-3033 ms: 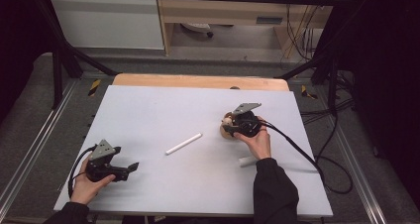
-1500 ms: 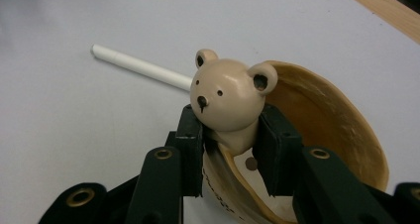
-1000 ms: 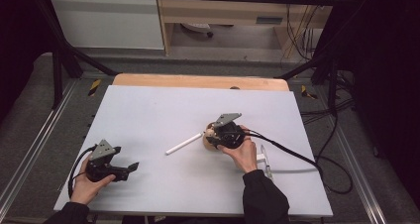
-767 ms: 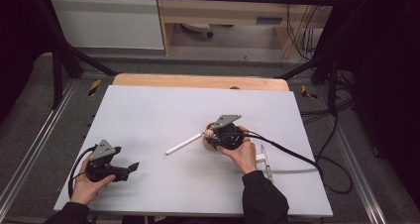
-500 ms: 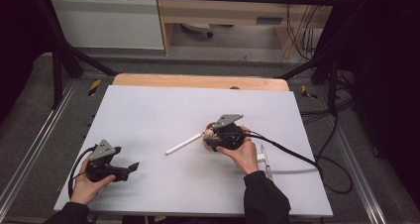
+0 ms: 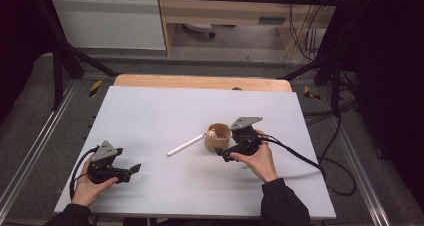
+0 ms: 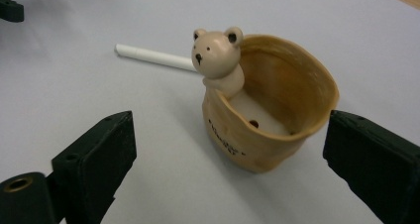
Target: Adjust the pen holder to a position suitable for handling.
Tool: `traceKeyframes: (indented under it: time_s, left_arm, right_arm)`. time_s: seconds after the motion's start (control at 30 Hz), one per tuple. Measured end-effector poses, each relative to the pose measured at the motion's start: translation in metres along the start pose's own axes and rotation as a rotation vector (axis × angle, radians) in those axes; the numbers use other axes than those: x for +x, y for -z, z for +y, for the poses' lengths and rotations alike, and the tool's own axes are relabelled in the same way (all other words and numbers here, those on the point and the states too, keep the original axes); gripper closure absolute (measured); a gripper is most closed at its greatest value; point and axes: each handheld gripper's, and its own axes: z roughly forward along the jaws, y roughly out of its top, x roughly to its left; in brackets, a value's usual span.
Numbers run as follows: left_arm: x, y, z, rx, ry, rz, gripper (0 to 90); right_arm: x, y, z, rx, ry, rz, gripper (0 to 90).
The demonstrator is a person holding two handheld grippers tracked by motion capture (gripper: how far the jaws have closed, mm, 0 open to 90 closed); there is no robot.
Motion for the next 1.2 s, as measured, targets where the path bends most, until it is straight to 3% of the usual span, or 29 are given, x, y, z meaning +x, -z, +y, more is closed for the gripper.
traceKeyframes:
  time_s: [0.13,0.47,0.73,1.2]
  left_arm:
    - [-0.001,0.0,0.001,0.004,0.001,0.0,7.5]
    - [-0.005,0.0,0.004,0.006,-0.002,-0.008,7.5]
    - [-0.008,-0.002,0.008,0.007,-0.001,-0.016,7.7]
    - [-0.022,-0.01,0.023,0.034,-0.032,-0.031,7.7]
  right_arm:
    - [-0.006,0.011,-0.014,-0.019,-0.054,0.003,2.1]
    - [-0.018,0.026,-0.051,-0.038,-0.118,0.007,0.6]
    - [-0.028,0.033,-0.077,-0.025,-0.142,-0.008,0.7]
    - [-0.031,0.044,-0.104,-0.027,-0.133,-0.021,0.7]
